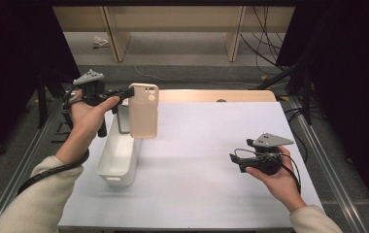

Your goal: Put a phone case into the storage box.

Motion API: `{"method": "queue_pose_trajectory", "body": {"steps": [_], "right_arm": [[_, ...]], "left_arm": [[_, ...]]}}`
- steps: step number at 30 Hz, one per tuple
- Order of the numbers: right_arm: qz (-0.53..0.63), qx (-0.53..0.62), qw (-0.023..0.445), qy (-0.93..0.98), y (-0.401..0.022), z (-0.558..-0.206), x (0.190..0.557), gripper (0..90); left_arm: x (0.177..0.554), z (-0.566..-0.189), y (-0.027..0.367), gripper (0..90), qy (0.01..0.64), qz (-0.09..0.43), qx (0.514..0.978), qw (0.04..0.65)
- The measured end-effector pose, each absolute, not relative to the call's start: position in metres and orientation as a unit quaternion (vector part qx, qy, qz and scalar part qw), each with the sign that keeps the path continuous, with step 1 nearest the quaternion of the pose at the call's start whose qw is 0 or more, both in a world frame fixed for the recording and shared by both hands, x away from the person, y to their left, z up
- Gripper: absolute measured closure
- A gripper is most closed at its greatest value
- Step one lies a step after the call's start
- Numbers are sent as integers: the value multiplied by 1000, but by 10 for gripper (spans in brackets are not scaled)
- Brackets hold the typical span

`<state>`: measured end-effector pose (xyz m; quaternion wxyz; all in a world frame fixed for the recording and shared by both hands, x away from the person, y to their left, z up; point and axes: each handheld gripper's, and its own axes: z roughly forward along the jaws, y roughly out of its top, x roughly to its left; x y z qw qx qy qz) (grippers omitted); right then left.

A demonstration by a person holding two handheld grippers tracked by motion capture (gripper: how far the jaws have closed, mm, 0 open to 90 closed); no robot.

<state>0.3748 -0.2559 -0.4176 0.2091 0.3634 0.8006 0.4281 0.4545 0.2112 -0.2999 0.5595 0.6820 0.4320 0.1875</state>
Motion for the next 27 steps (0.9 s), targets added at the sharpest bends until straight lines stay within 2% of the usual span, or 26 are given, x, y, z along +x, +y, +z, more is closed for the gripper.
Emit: {"method": "queue_pose_trajectory", "body": {"steps": [27], "right_arm": [[430,366,206,799,-256,-418,375,177]], "left_arm": [[459,-295,220,830,437,194,679,558]]}}
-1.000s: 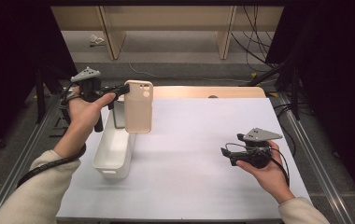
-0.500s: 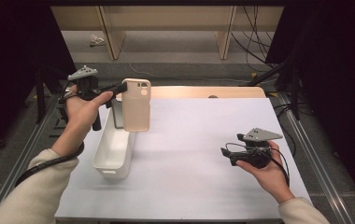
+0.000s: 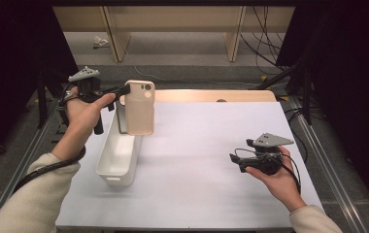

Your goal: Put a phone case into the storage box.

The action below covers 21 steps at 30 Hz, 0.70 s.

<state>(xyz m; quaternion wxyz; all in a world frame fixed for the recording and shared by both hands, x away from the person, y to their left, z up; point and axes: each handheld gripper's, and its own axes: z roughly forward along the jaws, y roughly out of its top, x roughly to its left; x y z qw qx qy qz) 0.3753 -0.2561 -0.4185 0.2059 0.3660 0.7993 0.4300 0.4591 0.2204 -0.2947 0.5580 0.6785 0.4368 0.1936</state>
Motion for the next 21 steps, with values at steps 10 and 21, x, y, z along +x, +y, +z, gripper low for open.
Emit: {"method": "queue_pose_trajectory", "body": {"steps": [10,21], "right_arm": [[430,366,205,799,-256,-419,375,178],[430,366,205,800,-256,-419,376,178]], "left_arm": [[462,-293,225,831,440,198,677,556],[466,-293,232,830,446,200,675,552]]}}
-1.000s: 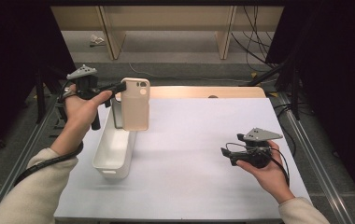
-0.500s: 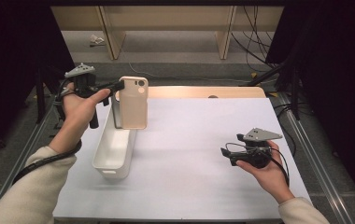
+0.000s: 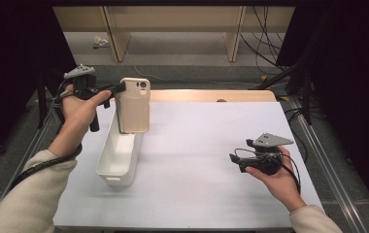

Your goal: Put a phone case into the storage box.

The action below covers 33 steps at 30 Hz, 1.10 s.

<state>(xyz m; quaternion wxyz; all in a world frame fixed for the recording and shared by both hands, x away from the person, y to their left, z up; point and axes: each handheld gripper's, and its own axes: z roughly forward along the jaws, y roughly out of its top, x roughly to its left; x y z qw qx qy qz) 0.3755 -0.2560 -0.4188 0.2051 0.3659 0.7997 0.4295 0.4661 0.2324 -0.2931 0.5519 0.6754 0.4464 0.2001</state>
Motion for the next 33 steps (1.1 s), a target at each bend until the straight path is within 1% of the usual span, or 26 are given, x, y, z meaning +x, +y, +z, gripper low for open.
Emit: {"method": "queue_pose_trajectory", "body": {"steps": [33], "right_arm": [[430,366,206,799,-256,-419,376,179]], "left_arm": [[479,-296,248,830,458,205,670,547]]}}
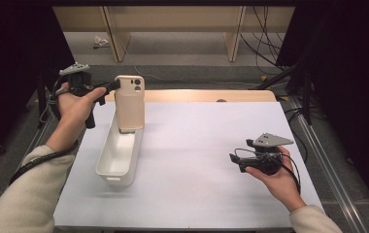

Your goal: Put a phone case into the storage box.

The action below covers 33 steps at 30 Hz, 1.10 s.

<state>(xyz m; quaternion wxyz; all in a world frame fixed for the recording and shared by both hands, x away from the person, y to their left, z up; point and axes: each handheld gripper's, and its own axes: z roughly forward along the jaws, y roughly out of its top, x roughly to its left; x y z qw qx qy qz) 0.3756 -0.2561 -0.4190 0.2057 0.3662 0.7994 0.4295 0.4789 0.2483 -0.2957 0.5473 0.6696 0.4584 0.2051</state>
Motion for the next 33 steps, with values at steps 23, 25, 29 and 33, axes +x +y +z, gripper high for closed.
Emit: {"method": "queue_pose_trajectory", "body": {"steps": [23,25,29,33], "right_arm": [[430,366,205,799,-256,-419,376,179],[430,366,206,799,-256,-419,376,179],[431,367,206,799,-256,-419,376,179],[430,367,206,799,-256,-419,376,180]], "left_arm": [[487,-300,258,830,467,225,669,533],[487,-300,259,830,467,226,669,533],[489,-301,261,830,470,228,667,531],[490,-303,262,830,473,232,665,529]]}}
